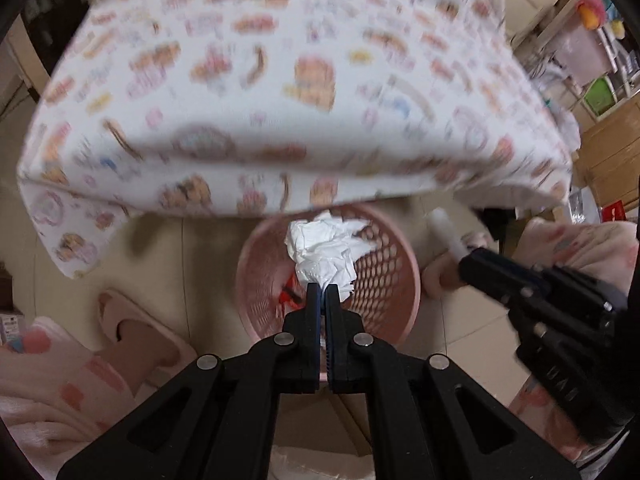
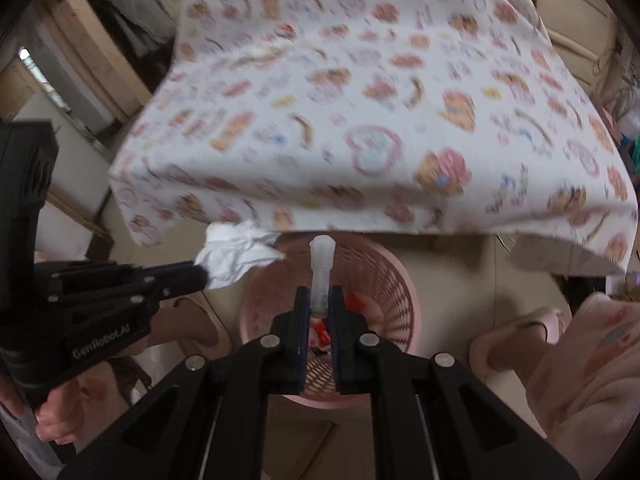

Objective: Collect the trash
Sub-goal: 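Open both tools over the pink wastebasket, dropping the tissue and white item, then raise both open tools back up toward the cloth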

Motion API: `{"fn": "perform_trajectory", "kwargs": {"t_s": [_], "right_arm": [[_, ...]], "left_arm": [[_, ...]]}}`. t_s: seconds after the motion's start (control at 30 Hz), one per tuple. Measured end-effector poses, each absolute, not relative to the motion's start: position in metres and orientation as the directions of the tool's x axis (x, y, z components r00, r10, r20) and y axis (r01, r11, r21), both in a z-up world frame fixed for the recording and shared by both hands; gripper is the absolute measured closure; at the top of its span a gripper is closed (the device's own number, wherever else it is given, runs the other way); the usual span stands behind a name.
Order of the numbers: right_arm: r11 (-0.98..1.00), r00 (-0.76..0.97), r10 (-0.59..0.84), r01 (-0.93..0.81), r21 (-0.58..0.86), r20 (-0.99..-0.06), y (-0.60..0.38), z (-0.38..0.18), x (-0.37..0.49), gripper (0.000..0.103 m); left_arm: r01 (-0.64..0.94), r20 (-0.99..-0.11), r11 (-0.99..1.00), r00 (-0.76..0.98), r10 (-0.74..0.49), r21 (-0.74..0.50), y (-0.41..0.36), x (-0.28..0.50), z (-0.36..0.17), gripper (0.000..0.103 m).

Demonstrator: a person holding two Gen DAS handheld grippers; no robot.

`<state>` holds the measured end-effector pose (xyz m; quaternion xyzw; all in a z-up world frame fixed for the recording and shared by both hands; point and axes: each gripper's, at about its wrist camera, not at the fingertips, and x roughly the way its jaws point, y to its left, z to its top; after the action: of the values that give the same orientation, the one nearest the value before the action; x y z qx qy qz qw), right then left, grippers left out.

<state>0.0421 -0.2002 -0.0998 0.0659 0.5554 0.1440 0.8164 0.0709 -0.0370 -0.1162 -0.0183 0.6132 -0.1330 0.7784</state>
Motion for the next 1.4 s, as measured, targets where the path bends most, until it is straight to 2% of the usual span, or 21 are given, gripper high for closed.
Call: {"fn": "perform_trajectory", "kwargs": {"t_s": [0.17,0.37,0.53,0.63,0.77,0.83,0.97,1.03,1.33,1.4], "right_arm": [[0.95,0.222,0.31,-0.101,0.295,-0.924,-0.206,-0.134,0.049,0.095],[0.965,0.11,0.253,-0.097,0.243,-0.961,-0.196,-0.172,0.047,0.095],[0.966,-0.002,0.252,-0.059,0.252,-0.968,-0.193,-0.207,0.051,0.095],[0.969,-0.072,0.245,-0.024,0.247,-0.967,-0.196,-0.229,0.049,0.095],[0.968,-0.151,0.247,0.001,0.25,-0.957,-0.195,-0.25,0.043,0.095],[0.969,-0.17,0.244,-0.005,0.248,-0.955,-0.193,-0.255,0.041,0.095],[0.975,-0.204,0.21,-0.032,0.221,-0.956,-0.186,-0.269,0.036,0.095],[0.977,-0.234,0.193,-0.04,0.208,-0.953,-0.181,-0.28,0.033,0.095],[0.986,-0.272,0.154,-0.014,0.164,-0.95,-0.183,-0.304,0.029,0.094],[0.987,-0.265,0.155,-0.007,0.162,-0.952,-0.184,-0.302,0.032,0.09]], "left_arm": [[0.177,-0.979,0.97,0.08,-0.185,-0.169,-0.044,0.07,-0.153,0.102],[0.169,-0.998,0.984,-0.026,-0.057,-0.061,-0.047,0.065,-0.187,0.102],[0.155,-0.996,0.985,-0.067,-0.058,-0.068,-0.044,0.062,-0.195,0.102],[0.143,-0.995,0.988,-0.088,-0.054,-0.066,-0.04,0.064,-0.199,0.096],[0.112,-0.989,0.991,-0.136,-0.05,-0.066,-0.035,0.066,-0.206,0.095],[0.102,-0.987,0.993,-0.15,-0.05,-0.066,-0.033,0.066,-0.207,0.082],[0.101,-0.99,0.993,-0.134,-0.045,-0.059,-0.033,0.067,-0.204,0.07],[0.102,-0.991,0.993,-0.125,-0.049,-0.061,-0.033,0.068,-0.202,0.06],[0.101,-0.994,0.993,-0.102,-0.049,-0.059,-0.032,0.071,-0.196,0.053],[0.103,-0.995,0.993,-0.088,-0.045,-0.054,-0.031,0.072,-0.194,0.053]]}}
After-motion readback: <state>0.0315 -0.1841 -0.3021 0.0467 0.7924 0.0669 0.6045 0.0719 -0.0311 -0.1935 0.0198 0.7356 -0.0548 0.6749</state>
